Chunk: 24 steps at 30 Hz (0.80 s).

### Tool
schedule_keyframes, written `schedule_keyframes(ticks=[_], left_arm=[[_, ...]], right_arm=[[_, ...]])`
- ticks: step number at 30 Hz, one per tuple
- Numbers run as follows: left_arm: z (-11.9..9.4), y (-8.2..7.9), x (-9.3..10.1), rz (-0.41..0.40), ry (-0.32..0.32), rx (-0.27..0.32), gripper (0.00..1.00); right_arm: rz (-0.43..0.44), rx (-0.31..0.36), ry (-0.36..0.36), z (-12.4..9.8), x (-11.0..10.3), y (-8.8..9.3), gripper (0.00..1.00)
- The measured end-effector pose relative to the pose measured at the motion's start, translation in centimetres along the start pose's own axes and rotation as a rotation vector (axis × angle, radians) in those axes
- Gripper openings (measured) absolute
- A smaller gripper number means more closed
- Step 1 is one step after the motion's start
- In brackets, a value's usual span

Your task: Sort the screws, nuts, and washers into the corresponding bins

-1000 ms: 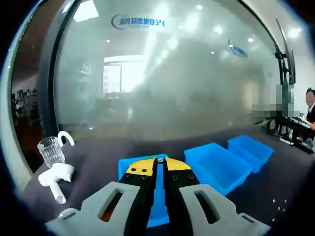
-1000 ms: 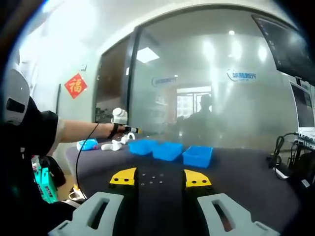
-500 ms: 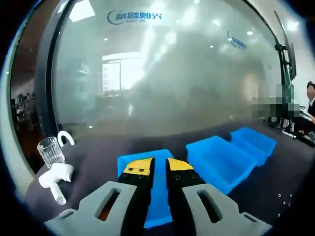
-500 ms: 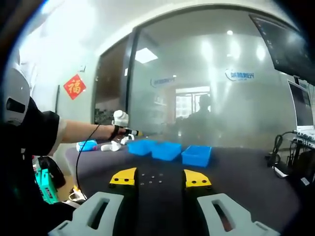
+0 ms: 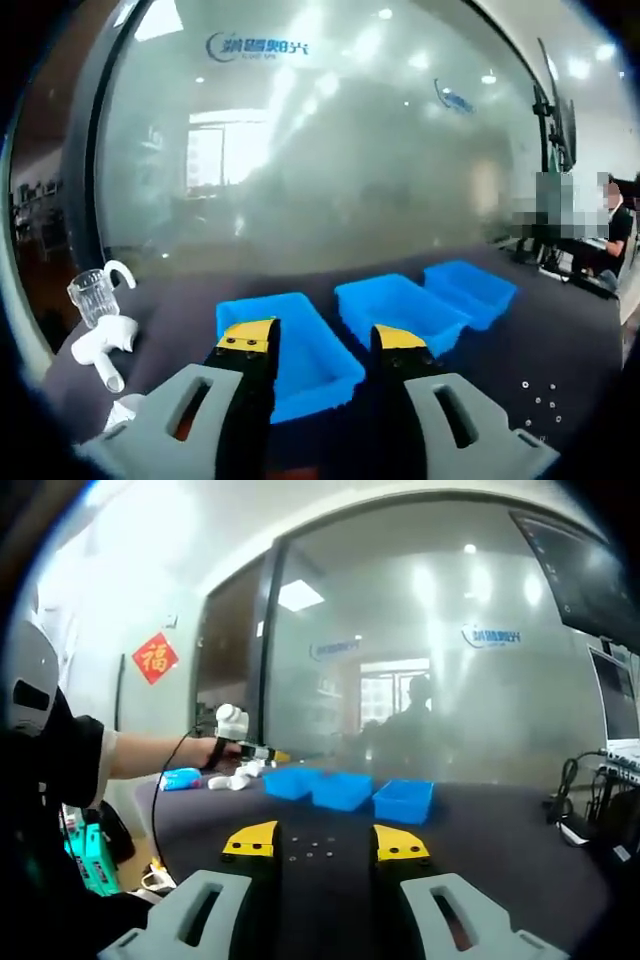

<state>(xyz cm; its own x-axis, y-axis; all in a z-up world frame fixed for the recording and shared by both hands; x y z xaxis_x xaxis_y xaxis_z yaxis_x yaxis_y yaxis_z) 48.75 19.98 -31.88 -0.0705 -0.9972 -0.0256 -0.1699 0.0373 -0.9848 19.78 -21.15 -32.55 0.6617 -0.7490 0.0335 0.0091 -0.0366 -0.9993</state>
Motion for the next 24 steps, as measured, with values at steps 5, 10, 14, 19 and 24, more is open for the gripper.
schedule_keyframes(ticks=[5, 10, 14, 19, 24], left_arm=[[-3.6, 0.3, 0.7, -0.011, 0.055, 0.033, 0.34], [-8.4, 1.1, 2.2, -0.014, 0.131, 0.068, 0.35], [-11.6, 1.5, 3.3, -0.015, 0.194, 0.095, 0.36], [-14.8, 2.3, 4.3, -0.008, 0.279, 0.101, 0.37], [-16.9, 3.1, 4.6, 0.021, 0.333, 0.103, 0.38]], right_arm=[[-0.003, -0.002, -0.004, 0.1, -0.2, -0.1, 0.31], [-0.011, -0.002, -0.006, 0.1, -0.3, -0.3, 0.31], [-0.015, 0.000, -0.004, 0.1, -0.4, -0.5, 0.31], [-0.022, -0.004, -0.001, 0.1, -0.3, -0.6, 0.31], [-0.023, -0.006, 0.000, 0.2, -0.2, -0.7, 0.31]])
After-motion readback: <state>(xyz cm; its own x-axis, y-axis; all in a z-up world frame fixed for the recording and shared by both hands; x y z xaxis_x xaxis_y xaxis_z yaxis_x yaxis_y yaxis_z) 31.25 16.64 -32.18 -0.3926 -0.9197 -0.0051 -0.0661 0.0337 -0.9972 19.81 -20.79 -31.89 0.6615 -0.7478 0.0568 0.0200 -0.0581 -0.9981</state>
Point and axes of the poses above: the point that each gripper's makers call its tool centre point, and the gripper's own axes: z roughly forward along the fingers, x roughly to its right, y roughly out of its underside, the point moved 9 cm from there along -z, roughly backward along the fingers, and after that the axes turned 13 degrees about -y, right-handed, at the moved point
